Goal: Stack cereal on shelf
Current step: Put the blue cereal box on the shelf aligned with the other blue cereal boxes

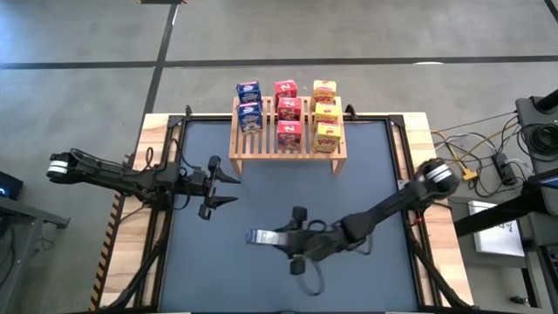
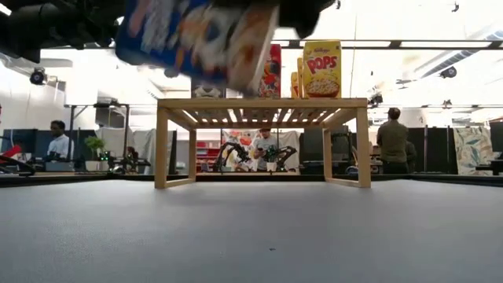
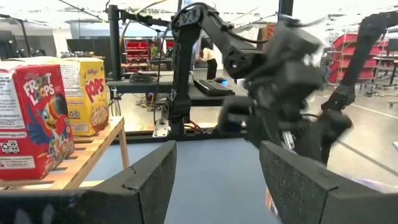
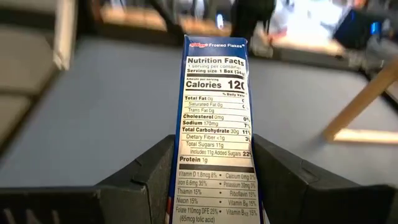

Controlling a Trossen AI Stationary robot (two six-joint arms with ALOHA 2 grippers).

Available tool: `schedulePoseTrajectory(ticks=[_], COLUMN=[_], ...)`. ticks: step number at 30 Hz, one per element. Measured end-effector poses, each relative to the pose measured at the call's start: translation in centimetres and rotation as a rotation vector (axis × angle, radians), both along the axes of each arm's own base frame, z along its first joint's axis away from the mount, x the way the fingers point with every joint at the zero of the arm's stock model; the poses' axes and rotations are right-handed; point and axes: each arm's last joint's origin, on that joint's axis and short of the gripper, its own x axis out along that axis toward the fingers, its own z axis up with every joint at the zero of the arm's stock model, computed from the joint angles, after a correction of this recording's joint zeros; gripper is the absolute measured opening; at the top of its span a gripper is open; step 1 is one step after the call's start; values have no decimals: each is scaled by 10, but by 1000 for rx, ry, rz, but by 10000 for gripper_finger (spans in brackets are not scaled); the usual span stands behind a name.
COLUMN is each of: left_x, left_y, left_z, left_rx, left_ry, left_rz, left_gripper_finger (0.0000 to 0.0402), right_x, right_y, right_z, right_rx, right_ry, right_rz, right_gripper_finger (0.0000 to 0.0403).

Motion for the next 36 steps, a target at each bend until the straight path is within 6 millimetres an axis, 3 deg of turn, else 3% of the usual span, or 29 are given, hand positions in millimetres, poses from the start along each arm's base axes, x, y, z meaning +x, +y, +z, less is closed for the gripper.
schedulePoseTrajectory(ticks=[10,15,26,36], left_x=[6,17,52,122], left_y=[-1,-4,-7,-15], left_z=[-3,-10,-31,-25], left_rx=[-8,-29,-70,-111], left_ry=[3,10,-37,-21], left_rz=[-24,-85,-89,-145], left_gripper_finger=[215,218,290,369], right_x=[-81,-106,-107,-107], right_y=[-41,-53,-54,-54], right_z=[3,-2,-1,-2], right_rx=[40,42,-2,-28], right_ry=[-485,-637,-667,-656], right_rz=[40,37,42,42], right_gripper_finger=[182,182,182,182])
